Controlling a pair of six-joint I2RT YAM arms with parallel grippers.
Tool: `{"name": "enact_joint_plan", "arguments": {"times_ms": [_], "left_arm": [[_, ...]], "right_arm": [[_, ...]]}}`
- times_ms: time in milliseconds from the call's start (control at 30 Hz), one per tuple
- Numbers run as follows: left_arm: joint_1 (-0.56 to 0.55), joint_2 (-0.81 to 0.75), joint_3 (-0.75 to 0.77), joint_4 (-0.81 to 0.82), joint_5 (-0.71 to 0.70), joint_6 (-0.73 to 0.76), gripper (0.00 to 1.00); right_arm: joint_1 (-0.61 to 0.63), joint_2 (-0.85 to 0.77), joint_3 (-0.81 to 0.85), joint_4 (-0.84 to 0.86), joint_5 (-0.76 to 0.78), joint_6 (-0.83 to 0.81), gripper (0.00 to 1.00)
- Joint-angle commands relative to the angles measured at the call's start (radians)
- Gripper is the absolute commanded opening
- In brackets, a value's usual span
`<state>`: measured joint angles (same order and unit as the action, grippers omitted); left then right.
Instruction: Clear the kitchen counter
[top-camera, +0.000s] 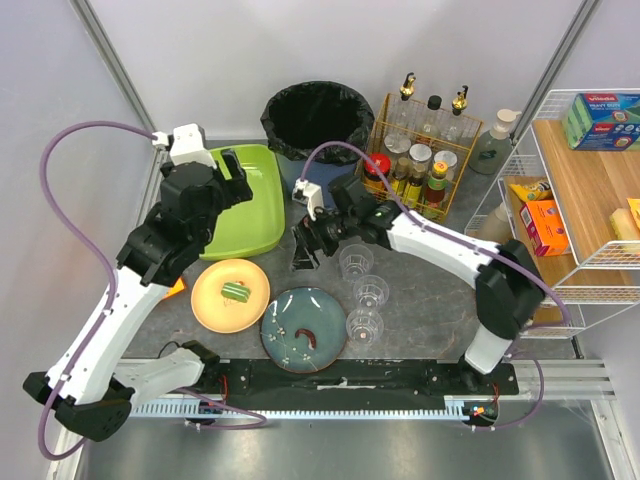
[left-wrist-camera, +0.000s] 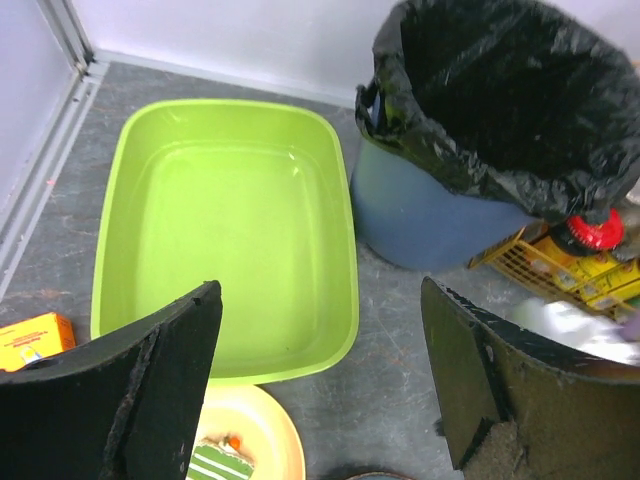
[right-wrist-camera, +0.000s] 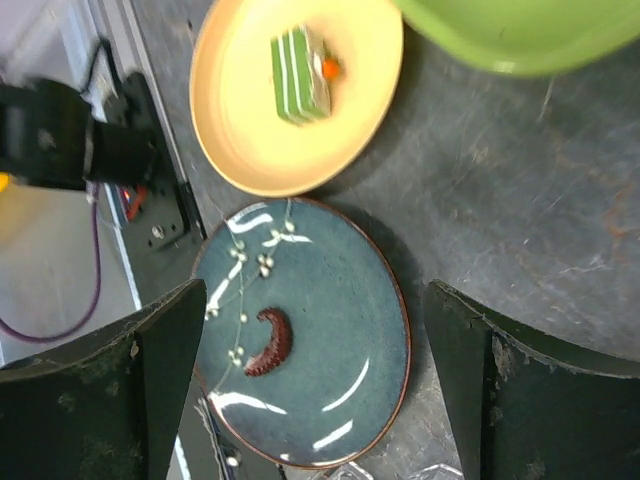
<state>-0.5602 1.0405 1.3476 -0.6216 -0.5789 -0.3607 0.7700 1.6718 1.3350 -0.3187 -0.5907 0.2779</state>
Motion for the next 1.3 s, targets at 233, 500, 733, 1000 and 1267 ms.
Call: {"name": "enact_joint_plan", "arguments": {"times_ms": [233, 500, 733, 1000, 1267], "left_arm": [[0.003, -0.105, 0.087, 0.068, -0.036, 0.066, 0.87], [0.003, -0.086, 0.097, 0.074, 0.001, 0.089, 0.87], [0.003, -0.062, 0.116, 0.06, 0.034, 0.086, 0.86], [0.002, -0.039, 0.127, 0.059, 0.082, 0.075, 0.85], [0.003, -0.051, 0.122, 0.059, 0.094, 0.077, 0.86]], "right_arm": [[0.038, 0.287, 0.082, -0.106, -0.095, -0.198, 0.95], [0.04, 0.434, 0.139, -0.158, -0.09, -0.261, 0.9], [0.038, 0.496, 0.164, -0.312, -0.211, -0.384, 0.73], [0.04, 0.542, 0.145, -0.37, -0.236, -0.448, 0.68], [0.041, 0.582, 0.151, -0.364, -0.23, -0.441, 0.59]]}}
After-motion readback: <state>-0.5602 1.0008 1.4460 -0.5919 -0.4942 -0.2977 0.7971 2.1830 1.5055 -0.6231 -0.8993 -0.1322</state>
